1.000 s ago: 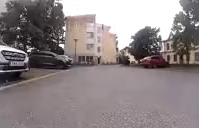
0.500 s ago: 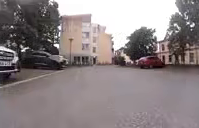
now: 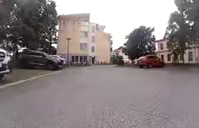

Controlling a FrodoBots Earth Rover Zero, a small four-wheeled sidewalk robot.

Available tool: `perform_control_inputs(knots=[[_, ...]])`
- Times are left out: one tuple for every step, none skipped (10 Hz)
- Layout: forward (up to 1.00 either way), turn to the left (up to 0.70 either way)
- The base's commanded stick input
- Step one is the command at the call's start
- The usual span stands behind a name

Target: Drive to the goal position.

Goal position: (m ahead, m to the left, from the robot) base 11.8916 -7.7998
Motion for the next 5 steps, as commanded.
perform_control_inputs(knots=[[0.60, 0.00], [0.60, 0.00], [0.60, 0.00], [0.60, 0.00], [0.60, 0.00]])
